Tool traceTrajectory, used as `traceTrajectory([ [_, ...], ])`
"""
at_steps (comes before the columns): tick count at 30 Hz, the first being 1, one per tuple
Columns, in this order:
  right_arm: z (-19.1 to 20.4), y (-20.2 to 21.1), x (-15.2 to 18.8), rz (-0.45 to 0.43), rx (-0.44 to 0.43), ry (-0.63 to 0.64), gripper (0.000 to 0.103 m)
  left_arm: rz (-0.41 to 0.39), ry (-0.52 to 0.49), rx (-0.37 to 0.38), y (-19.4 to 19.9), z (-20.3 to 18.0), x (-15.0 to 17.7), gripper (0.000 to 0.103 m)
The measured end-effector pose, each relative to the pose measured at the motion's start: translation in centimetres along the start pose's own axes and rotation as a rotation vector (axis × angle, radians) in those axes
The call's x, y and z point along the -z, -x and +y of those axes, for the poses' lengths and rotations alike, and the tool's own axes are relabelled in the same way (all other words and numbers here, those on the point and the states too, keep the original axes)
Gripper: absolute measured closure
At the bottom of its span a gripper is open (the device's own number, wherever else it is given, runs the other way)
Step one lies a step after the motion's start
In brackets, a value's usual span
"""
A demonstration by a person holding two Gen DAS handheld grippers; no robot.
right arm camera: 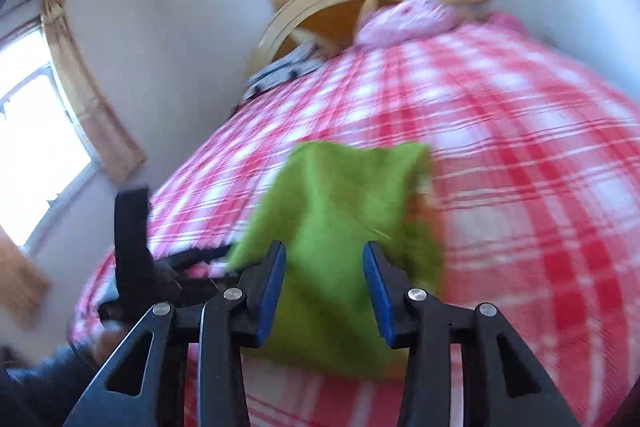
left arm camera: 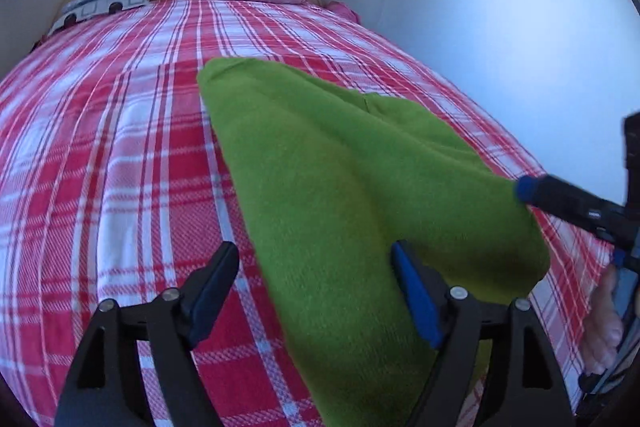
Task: Fold small clothes
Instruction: 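Open both grippers to release the folded sweater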
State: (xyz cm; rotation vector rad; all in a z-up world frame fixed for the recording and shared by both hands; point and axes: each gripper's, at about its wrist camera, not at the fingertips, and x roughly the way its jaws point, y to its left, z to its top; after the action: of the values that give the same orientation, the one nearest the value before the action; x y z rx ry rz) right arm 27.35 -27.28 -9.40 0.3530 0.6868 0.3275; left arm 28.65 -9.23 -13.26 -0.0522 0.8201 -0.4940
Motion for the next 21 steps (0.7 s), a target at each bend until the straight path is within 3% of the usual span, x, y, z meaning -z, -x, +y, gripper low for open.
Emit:
traceTrajectory([
  [3, -2.3, -4.0, -0.2, 0.174, 0.109, -0.059, 0.064, -0.007, -0.016, 0.013, -0.2, -0.2, 0.5, 0.016],
  [5, -3.2, -4.0, 0.0, 0.182, 0.122, -0.084, 0.072, -0.015, -0.024, 0.012, -0.2, -0.3, 0.8, 0.015],
  [7, -1.8, -3.2, -0.2, 0.176, 0.182, -0.027, 0.072, -0.021, -0.024, 0.013, -0.1, -0.2, 1.0, 0.011],
  [10, 1.4, -2.0, -1.2, 0.084, 0.198, 0.079, 0.066, -0.013, 0.009, 0.037, -0.3, 0.3, 1.1, 0.009],
  [11, 2.3, -2.1, -2.0, 0.067, 0.181, 0.11, 0.06, -0.01, 0.018, 0.048, -0.3, 0.5, 1.1, 0.009],
  [13, 2.7, -3.7, -3.6, 0.092, 0.144, 0.118, 0.055, -0.008, 0.028, 0.061, -0.3, 0.7, 1.2, 0.009],
  [14, 2.1, -5.3, -4.3, 0.129, 0.173, 0.121, 0.055, -0.008, 0.031, 0.064, -0.2, 0.8, 1.3, 0.009],
  [16, -1.1, -8.4, -5.0, 0.21, 0.342, 0.084, 0.056, -0.008, 0.034, 0.061, -0.2, 0.8, 1.4, 0.004],
  [18, -4.2, -10.1, -5.0, 0.265, 0.36, 0.021, 0.056, -0.003, 0.03, 0.035, -0.3, 0.6, 1.4, 0.001],
  [20, -5.3, -9.5, -4.9, 0.242, 0.38, 0.007, 0.041, -0.007, 0.008, -0.005, -0.3, 0.1, 1.5, 0.0],
  [21, -5.1, -9.2, -4.8, 0.238, 0.377, 0.004, 0.041, -0.008, -0.003, -0.016, -0.3, -0.1, 1.5, 0.0],
])
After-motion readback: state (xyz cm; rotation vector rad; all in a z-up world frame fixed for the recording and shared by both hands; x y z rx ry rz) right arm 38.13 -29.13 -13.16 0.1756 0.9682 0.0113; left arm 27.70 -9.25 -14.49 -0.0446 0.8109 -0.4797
